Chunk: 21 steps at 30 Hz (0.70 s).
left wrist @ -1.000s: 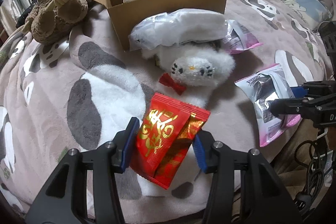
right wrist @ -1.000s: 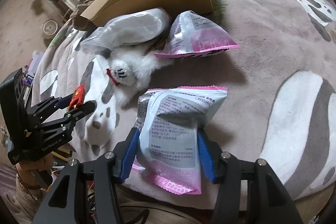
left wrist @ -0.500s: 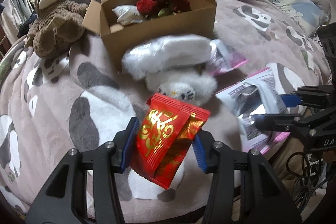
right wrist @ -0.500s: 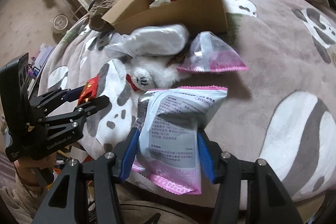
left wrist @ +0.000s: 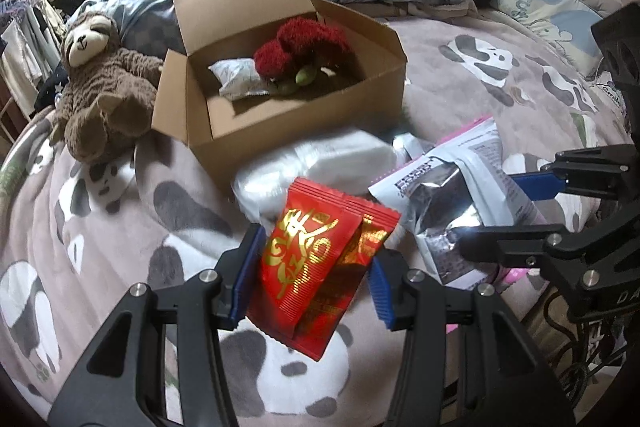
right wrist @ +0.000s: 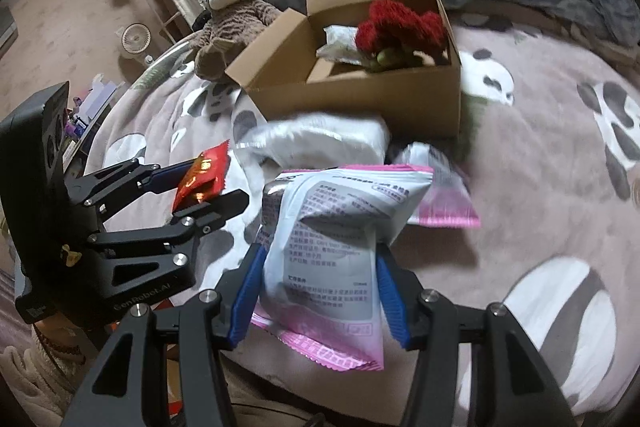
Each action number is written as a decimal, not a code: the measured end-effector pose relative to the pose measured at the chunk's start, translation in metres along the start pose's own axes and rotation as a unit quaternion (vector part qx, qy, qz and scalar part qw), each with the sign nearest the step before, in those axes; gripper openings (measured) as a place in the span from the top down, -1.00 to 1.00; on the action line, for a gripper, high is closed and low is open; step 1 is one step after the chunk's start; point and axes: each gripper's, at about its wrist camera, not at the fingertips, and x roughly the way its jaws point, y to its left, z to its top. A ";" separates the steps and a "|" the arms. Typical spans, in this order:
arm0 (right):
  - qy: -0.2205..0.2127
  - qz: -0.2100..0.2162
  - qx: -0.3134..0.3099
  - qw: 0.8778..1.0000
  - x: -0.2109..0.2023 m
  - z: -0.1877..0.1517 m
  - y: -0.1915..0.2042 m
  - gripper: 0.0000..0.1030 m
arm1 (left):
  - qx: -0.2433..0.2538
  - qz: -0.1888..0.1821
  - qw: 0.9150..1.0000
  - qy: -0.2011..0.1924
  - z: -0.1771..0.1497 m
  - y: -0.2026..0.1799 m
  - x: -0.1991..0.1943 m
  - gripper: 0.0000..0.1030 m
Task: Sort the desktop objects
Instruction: 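Lift the red packet with the left tool while the right tool carries the snack bag to the box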
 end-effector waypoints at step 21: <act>-0.023 0.006 -0.026 0.999 0.002 0.080 -0.005 -0.07 | 0.010 0.015 1.000 -0.021 0.069 0.025 0.019 0.09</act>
